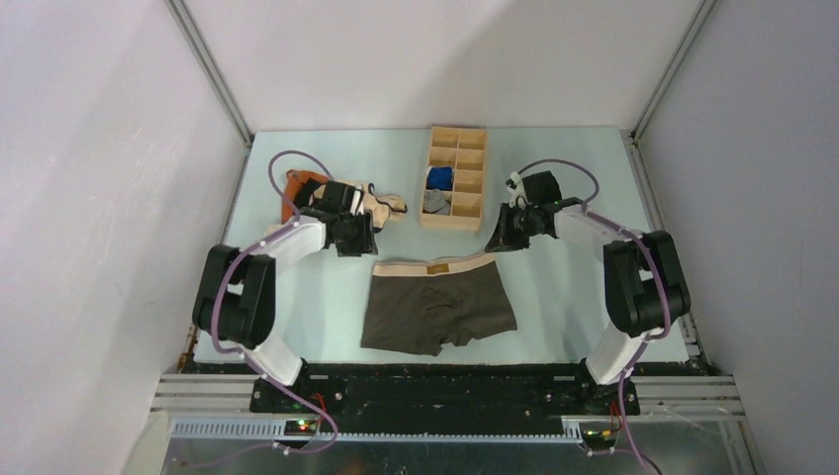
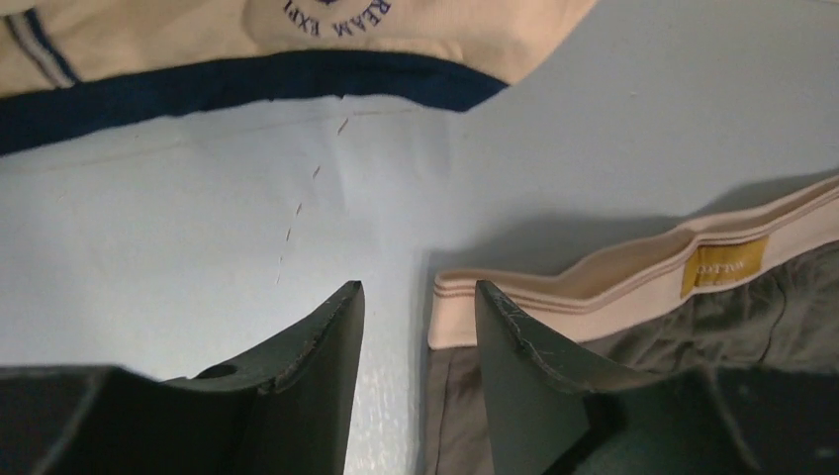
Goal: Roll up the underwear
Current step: Fold the underwear at the center of the board.
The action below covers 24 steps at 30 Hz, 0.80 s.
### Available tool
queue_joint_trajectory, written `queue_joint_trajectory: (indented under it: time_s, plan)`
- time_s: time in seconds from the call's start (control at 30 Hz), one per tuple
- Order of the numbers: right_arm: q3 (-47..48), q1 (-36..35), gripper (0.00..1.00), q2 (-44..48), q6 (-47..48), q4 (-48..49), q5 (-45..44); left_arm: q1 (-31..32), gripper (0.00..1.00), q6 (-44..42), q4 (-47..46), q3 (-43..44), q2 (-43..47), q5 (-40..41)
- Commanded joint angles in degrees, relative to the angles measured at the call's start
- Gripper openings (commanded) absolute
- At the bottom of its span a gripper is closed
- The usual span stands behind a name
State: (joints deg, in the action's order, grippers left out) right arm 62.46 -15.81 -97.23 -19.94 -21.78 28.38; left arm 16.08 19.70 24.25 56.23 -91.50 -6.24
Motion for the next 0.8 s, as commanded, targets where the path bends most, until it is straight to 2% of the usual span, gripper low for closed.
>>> queue_joint_trajectory:
  time_s: [0.0,0.1,0.23,0.3,0.4,0.5,0.63,0.77]
  plan:
    - [1.38,-0.26,0.00,-3.12,-1.01,3.56,-3.45,-0.68,0.49,-4.56,-4.79,2.95,-4.18,-3.58]
    - [1.69,-0.46,0.00,-4.88,-1.45,3.95,-3.44,-0.69,0.44,-4.35,-3.24,3.94,-6.22,-3.66]
    - [2.13,-1.54,0.00,-6.12,-1.13,4.04,-2.92,-0.66,0.43,-3.72,-2.39,3.79,-7.15,-4.20]
    - [2.37,-1.80,0.00,-6.87,-1.27,4.19,-3.02,-0.69,0.47,-3.52,-2.14,3.41,-6.93,-4.59]
    - [2.87,-1.62,0.00,-8.32,-2.25,3.89,-5.68,-1.11,0.60,-3.06,-2.15,2.16,-5.60,-6.43]
    - [3.61,-1.14,0.00,-10.43,-4.03,2.88,-8.95,-1.81,0.66,-2.78,-2.24,1.18,-4.00,-6.81]
    - [4.58,-0.85,0.00,-11.81,-4.98,0.27,-19.10,-2.01,0.66,-3.76,-2.87,-0.15,-3.24,-9.26]
    - [4.79,-0.56,0.00,-12.27,-4.06,0.65,-19.80,-1.67,0.60,-4.04,-4.19,-0.42,-4.45,-11.56]
